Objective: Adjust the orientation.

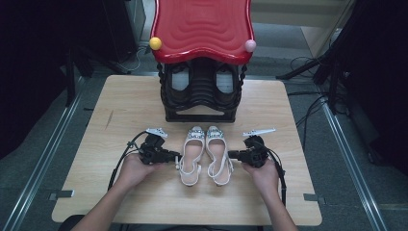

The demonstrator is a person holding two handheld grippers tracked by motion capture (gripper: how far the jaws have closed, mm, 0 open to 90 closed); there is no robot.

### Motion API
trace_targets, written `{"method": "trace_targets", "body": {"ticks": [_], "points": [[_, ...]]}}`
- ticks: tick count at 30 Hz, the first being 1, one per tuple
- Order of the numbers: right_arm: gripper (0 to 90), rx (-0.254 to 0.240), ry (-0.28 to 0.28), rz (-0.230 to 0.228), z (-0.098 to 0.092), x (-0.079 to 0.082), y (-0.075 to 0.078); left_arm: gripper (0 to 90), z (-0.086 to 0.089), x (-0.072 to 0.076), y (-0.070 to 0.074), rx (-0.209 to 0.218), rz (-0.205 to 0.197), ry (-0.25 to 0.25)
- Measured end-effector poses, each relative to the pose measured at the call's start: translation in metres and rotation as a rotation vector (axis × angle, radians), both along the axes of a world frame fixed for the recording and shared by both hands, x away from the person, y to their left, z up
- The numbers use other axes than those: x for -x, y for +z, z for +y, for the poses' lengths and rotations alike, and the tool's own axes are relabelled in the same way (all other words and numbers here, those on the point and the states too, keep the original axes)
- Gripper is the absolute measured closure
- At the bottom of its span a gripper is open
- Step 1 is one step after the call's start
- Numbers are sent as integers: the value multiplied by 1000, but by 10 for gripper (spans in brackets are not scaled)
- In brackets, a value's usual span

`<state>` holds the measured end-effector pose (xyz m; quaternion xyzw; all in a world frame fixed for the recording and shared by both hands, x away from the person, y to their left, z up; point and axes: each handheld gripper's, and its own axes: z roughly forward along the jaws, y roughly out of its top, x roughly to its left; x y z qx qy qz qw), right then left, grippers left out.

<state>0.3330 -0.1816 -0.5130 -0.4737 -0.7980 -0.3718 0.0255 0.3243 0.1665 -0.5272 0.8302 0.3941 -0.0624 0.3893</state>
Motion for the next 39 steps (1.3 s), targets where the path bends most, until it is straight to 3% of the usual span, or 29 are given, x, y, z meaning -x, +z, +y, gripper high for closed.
{"method": "trace_targets", "body": {"ticks": [23,29,39], "points": [[900,-19,10,-2,5,-7,-5,782,-11,8,1,-13,-9,-38],[900,-5,10,-11,7,-10,-4,822,-14,11,1,-2,6,-21],[900,4,4,-14,8,-18,-3,836,-24,22,0,0,-2,-9]]}}
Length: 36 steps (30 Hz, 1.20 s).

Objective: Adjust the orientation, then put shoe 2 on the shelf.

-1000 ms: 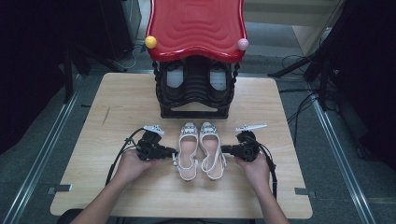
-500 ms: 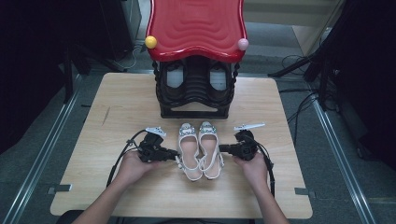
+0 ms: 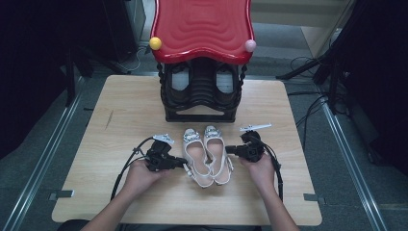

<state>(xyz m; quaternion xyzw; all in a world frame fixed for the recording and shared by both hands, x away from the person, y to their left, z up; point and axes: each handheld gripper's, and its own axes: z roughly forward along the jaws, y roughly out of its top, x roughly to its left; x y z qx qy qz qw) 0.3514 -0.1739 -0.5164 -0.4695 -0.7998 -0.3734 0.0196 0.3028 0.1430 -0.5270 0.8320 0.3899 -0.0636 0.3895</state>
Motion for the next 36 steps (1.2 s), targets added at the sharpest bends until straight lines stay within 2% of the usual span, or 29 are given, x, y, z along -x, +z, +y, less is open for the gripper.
{"method": "trace_targets", "body": {"ticks": [5,10,14,17,20,22,27,29,32,36], "points": [[900,-8,-1,-1,-2,-3,-1,836,-5,6,-1,7,-2,-10],[900,-40,-1,11,-6,-5,-3,836,-6,8,-2,19,7,9],[900,-55,8,-13,-6,-3,-6,837,-6,8,-3,24,13,15],[900,-85,11,-24,-9,-2,-9,837,-6,8,-3,31,14,16],[900,-119,20,-58,-13,0,-14,836,-6,8,-3,30,7,11],[900,-122,22,-78,-13,2,-15,835,-6,9,-3,23,1,9],[853,-85,-11,-74,-12,3,-12,808,-5,8,-3,23,1,11],[844,-46,-6,-66,-11,2,-7,788,-4,7,-3,15,8,18],[802,18,0,-78,-7,2,1,719,-1,5,-2,4,23,23],[780,0,-10,-80,-9,3,9,679,5,4,2,8,8,30]]}}
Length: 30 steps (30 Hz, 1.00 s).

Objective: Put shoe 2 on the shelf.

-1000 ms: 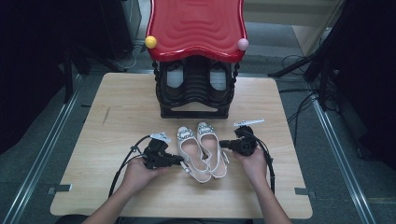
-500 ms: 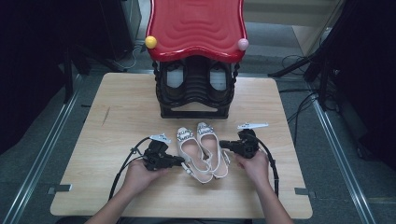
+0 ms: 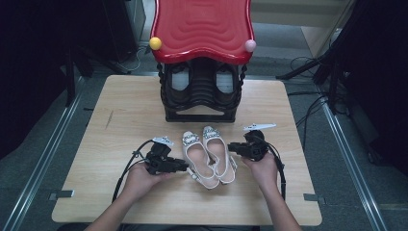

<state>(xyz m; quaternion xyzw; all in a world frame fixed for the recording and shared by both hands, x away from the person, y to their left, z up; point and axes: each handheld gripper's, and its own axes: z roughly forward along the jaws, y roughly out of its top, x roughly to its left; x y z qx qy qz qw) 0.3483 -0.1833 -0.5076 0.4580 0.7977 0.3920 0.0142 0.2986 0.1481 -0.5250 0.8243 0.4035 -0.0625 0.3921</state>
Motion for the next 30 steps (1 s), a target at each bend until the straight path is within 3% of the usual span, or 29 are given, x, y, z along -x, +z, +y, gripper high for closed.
{"method": "trace_targets", "body": {"ticks": [7,10,14,18,23,30], "points": [[732,-17,1,-10,-2,5,15,608,16,-1,10,2,-22,12],[695,-35,8,-9,-1,7,19,550,22,-3,10,-19,-18,6],[681,-33,26,-13,4,9,20,506,30,-6,11,0,-14,21],[674,-35,41,-27,11,12,22,500,34,-6,13,2,-22,35],[649,-25,61,-36,22,14,26,494,38,-7,13,-28,-36,46],[613,-2,87,-47,36,17,31,478,43,-9,15,-16,-37,53]]}}
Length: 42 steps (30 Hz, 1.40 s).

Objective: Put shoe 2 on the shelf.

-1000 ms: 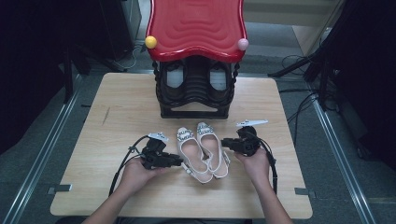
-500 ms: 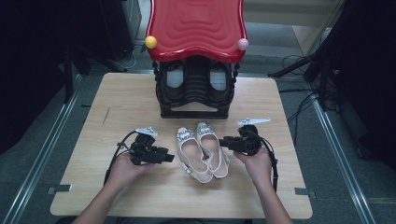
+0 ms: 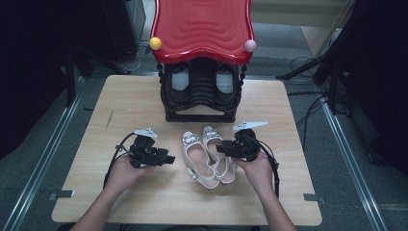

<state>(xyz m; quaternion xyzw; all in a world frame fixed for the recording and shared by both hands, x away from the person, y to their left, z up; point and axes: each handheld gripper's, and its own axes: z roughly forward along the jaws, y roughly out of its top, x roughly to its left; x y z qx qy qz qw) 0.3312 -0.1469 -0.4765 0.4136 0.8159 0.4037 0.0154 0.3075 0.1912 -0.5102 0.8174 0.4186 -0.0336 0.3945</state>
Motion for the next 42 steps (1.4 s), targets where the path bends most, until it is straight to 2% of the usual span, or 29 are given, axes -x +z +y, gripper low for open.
{"method": "trace_targets", "body": {"ticks": [5,9,17,21,24,31,34,36,39,42], "points": [[604,14,13,14,10,-2,2,464,3,0,2,-11,-22,-4],[596,5,21,37,19,-4,2,457,6,0,4,9,-39,2],[579,57,47,59,38,-6,3,456,5,-1,4,12,-45,2],[561,102,61,77,47,-6,-2,458,3,0,6,1,-64,-6],[557,154,56,90,51,-7,-7,459,2,0,7,-1,-65,-8],[576,164,37,146,54,-6,-8,460,3,-2,7,8,-62,-8],[564,199,44,175,60,-5,-10,460,4,-3,8,12,-64,-5],[564,237,45,174,63,-3,-12,460,6,-3,9,10,-67,-1],[643,316,47,152,64,0,-14,460,8,-3,9,18,-68,7],[681,328,47,148,64,2,-14,460,11,-4,9,22,-68,18]]}}
